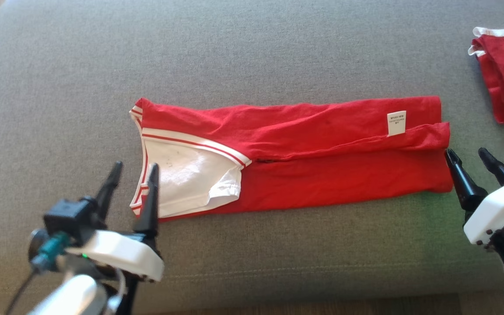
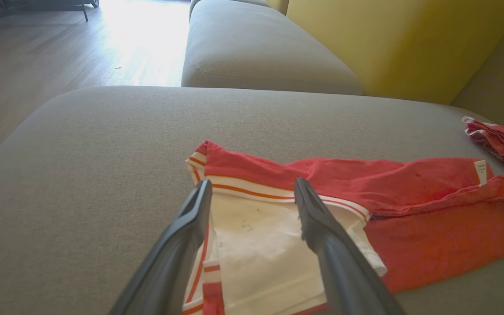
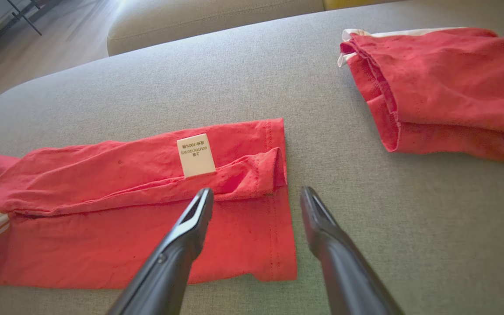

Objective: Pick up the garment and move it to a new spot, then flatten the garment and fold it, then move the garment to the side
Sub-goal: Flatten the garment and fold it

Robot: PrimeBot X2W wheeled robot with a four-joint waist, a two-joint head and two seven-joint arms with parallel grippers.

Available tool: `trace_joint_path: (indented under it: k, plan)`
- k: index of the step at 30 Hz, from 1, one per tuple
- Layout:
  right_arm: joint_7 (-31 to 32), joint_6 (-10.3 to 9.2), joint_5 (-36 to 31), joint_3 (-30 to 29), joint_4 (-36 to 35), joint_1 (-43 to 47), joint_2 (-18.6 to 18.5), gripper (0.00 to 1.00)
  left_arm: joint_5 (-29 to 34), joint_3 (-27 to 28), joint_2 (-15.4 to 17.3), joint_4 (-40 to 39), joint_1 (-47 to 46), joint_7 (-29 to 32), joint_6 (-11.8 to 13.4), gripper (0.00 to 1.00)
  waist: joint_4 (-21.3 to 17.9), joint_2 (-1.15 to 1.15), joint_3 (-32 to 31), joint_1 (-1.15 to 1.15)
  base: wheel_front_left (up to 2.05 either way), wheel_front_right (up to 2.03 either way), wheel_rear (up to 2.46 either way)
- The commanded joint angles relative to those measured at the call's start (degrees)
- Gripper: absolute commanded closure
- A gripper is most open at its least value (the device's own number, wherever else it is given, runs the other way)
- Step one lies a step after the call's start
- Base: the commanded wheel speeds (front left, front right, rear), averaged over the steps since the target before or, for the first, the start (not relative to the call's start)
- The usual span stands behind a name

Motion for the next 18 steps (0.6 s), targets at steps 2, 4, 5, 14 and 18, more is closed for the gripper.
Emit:
trace_joint_path:
  k: [2,4,5,14,18]
  plan:
    - [-1.9,-0.02,0.3,0.4,-0.3,-1.8,0.5,0.00,2.6,3.4,-1.0,-1.3,0.0,-0.7,-0.4,0.00,-0.2,0.00,-0.4,0.00,0.00,0.00,0.00]
    - [-2.8,-0.02,0.6,-0.2,2.2,-3.6,1.3,0.00,4.4,3.4,-2.6,-0.7,0.6,-0.7,-1.4,0.00,-0.3,0.00,-0.6,0.00,0.00,0.00,0.00]
    - [-3.1,-0.02,0.5,-0.5,3.9,-4.7,1.5,0.00,5.1,3.1,-3.3,-0.4,0.7,-0.7,-2.0,0.00,-0.3,0.00,-0.7,0.00,0.00,0.00,0.00]
    - [-3.7,-0.02,-2.6,-2.9,19.9,-16.7,2.0,0.00,10.3,1.5,-8.4,2.4,-0.7,-0.7,-5.5,0.00,0.4,0.00,0.2,0.00,0.00,0.00,0.00]
    - [-2.4,-0.02,-5.9,-2.0,25.1,-19.9,1.2,0.00,11.4,1.9,-9.9,3.1,-1.1,-0.7,-6.6,0.00,0.8,0.00,1.2,0.00,0.00,0.00,0.00]
